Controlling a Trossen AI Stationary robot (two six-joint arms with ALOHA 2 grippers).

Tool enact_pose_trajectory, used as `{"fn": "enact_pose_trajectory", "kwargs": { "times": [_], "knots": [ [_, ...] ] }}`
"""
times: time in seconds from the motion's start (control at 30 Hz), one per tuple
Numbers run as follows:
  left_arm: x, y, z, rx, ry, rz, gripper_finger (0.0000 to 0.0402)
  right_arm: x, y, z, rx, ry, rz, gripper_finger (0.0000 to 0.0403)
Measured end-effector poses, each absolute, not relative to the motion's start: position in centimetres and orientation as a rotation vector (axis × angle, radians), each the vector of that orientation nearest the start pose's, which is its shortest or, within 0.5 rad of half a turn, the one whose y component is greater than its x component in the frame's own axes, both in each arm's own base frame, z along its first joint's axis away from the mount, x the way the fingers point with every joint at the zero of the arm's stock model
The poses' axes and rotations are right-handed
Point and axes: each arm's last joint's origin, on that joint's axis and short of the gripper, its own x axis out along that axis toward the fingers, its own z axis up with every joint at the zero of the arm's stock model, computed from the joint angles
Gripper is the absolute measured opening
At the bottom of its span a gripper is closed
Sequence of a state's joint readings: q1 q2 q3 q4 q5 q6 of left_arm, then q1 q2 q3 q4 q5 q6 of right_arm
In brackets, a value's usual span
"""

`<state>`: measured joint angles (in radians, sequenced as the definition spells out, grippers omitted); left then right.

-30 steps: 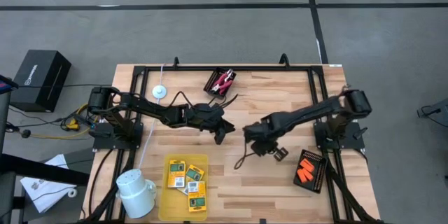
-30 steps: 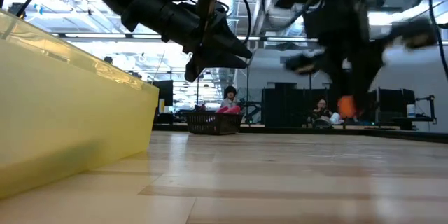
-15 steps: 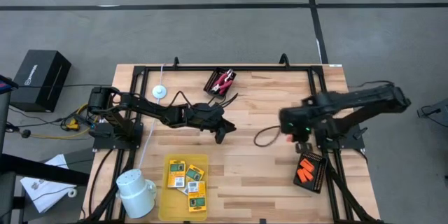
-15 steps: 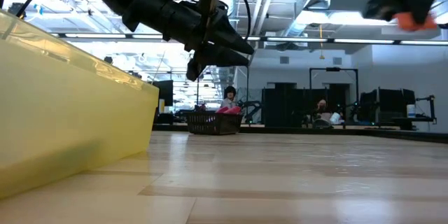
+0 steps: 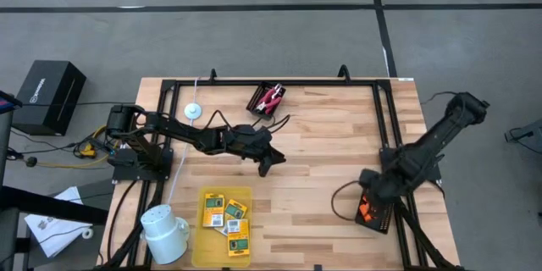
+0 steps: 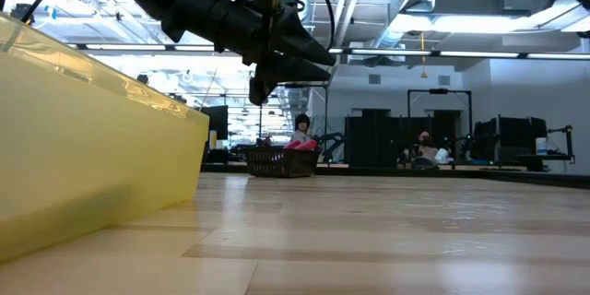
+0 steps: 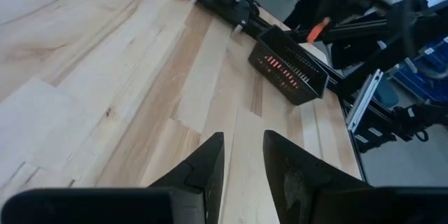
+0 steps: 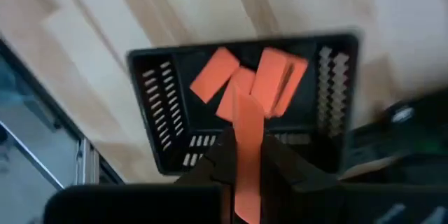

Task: Pick & Place School Supplies
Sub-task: Put the orange eraser into the bottom black bin

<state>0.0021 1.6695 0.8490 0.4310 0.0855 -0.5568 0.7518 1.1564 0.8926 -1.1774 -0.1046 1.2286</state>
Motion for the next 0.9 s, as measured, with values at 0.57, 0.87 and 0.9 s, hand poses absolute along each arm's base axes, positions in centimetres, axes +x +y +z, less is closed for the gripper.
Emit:
{"fn": "enact_pose_trajectory", "kwargs": {
  "times": [0.57,0.87,0.9],
  "knots": [
    [34.6,-0.2,19.2,-0.571,0.404,0.002,0.0095,10.3,13.7,16.9,0.744,1.405,-0.464,0.0023],
    [34.6,-0.2,19.2,-0.576,0.404,0.004,0.0095,10.0,13.2,15.6,0.795,1.380,-0.520,0.0079],
    [34.6,-0.2,19.2,-0.577,0.404,0.004,0.0095,10.1,13.2,15.7,0.800,1.371,-0.506,0.0103]
  ]
}}
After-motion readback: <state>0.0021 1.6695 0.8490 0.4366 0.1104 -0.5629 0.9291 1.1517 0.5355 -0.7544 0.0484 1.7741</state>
